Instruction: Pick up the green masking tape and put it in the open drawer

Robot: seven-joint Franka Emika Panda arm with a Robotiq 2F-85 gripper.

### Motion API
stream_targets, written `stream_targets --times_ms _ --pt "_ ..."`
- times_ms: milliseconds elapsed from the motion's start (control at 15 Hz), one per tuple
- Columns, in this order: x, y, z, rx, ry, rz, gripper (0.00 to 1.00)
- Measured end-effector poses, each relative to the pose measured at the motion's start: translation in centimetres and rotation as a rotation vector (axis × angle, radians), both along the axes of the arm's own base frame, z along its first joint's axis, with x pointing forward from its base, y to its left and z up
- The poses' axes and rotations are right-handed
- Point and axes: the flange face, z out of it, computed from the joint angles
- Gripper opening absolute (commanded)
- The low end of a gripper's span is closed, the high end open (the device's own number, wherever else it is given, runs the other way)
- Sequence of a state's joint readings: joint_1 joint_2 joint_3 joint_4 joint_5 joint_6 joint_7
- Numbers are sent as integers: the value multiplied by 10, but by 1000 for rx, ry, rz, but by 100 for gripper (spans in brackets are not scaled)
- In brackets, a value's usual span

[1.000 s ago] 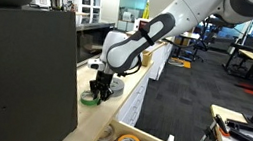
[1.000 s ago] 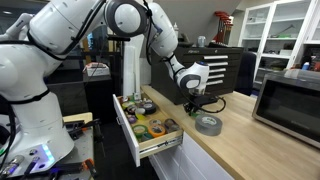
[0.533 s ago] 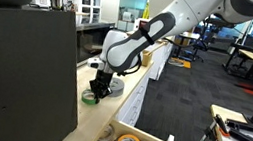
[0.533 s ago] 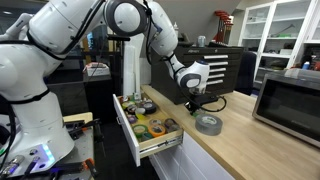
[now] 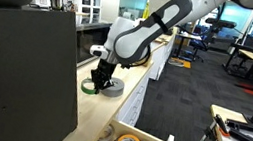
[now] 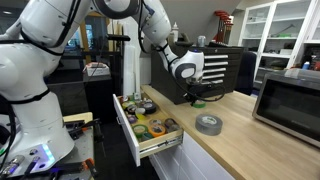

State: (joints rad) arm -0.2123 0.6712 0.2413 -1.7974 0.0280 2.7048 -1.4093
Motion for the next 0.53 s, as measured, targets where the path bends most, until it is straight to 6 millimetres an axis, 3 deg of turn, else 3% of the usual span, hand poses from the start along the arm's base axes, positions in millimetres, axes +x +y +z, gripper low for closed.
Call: stream_targets --times_ms 267,533 --pt "-41 23 33 -10 11 -66 7" --pt "-87 48 51 -21 48 -143 7"
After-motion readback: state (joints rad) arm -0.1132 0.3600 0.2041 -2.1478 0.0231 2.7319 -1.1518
